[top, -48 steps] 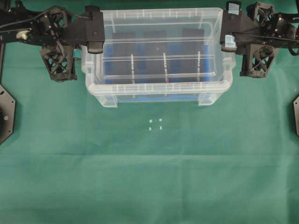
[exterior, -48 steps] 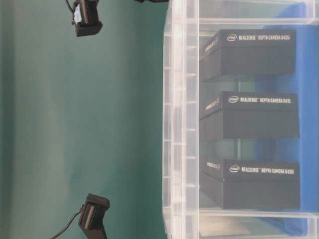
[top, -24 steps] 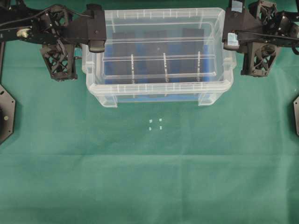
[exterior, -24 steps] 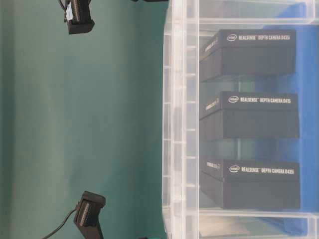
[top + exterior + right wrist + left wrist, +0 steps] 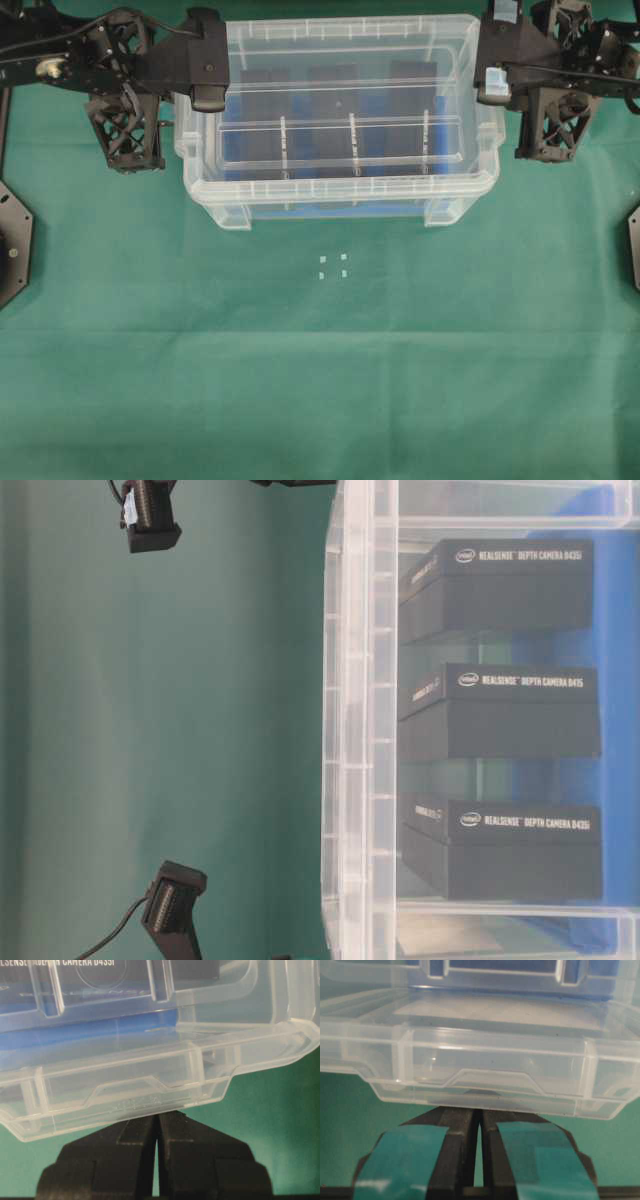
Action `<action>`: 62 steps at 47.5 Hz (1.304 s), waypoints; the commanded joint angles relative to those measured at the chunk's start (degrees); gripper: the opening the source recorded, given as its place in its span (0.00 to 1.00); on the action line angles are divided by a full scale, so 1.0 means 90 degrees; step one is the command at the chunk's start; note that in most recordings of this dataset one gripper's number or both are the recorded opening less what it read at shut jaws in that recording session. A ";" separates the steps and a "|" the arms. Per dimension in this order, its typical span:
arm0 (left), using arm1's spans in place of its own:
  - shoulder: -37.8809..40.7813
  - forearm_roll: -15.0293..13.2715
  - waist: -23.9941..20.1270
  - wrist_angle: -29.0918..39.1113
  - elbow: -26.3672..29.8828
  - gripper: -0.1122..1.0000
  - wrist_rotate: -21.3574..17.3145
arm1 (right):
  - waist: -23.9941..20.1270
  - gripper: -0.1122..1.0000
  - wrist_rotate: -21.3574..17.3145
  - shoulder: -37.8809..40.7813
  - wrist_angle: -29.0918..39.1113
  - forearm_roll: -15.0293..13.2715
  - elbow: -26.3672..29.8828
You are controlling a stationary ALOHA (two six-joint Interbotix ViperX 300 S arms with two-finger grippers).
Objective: Clamp the lid of the box with both arms, then lift and open it.
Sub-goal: 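Lift the clamped lid upward off the box with both grippers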
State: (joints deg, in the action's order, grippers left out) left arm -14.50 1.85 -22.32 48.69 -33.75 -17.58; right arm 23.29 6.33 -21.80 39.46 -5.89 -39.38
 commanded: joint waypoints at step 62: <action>-0.0146 -0.0059 0.0400 0.1045 0.1650 0.11 0.0361 | -0.0488 0.10 -0.0146 -0.0361 0.0605 0.0098 0.1201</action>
State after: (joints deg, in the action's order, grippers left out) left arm -15.64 1.85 -21.71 60.21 -24.17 -15.73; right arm 23.20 6.33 -24.61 47.02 -5.98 -33.93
